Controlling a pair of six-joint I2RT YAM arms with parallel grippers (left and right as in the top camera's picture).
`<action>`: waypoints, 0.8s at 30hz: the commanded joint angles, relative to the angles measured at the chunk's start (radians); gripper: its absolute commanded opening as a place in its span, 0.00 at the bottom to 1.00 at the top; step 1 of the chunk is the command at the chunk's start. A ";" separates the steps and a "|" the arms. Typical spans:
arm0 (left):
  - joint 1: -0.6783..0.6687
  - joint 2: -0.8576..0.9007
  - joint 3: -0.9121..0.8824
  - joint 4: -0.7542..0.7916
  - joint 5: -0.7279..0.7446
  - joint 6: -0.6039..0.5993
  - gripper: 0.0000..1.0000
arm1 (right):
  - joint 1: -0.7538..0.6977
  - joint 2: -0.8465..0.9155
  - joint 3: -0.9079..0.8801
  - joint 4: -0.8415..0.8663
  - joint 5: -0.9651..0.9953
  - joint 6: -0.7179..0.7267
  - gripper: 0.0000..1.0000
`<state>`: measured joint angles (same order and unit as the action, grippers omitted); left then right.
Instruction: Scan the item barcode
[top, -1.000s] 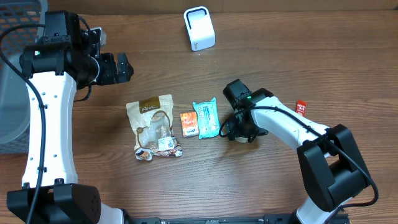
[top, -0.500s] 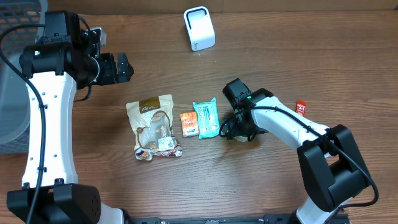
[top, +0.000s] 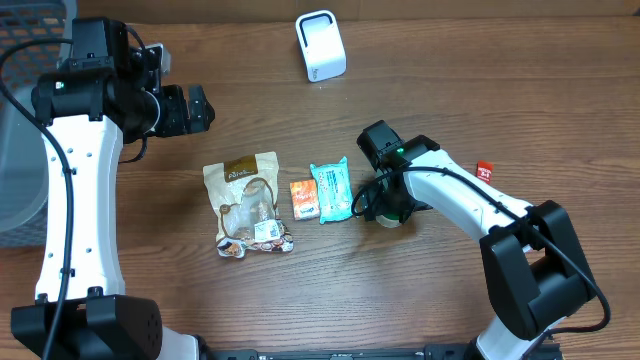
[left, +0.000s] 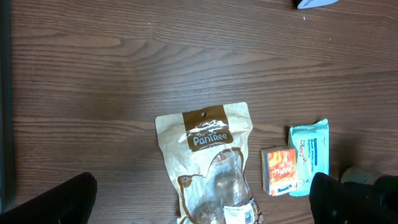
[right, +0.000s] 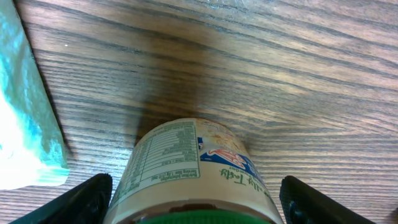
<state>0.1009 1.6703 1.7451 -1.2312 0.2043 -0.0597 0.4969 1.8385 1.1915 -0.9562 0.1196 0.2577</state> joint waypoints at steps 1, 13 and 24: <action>0.003 0.005 -0.007 0.002 -0.002 0.001 1.00 | -0.008 0.005 0.021 0.009 0.009 -0.004 0.87; 0.003 0.005 -0.007 0.002 -0.002 0.001 1.00 | -0.008 0.005 -0.002 0.032 0.009 -0.004 0.86; 0.003 0.005 -0.007 0.002 -0.002 0.001 1.00 | -0.008 0.005 -0.032 0.039 0.010 -0.004 0.81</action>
<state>0.1009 1.6703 1.7451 -1.2312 0.2043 -0.0597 0.4969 1.8393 1.1751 -0.9218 0.1200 0.2573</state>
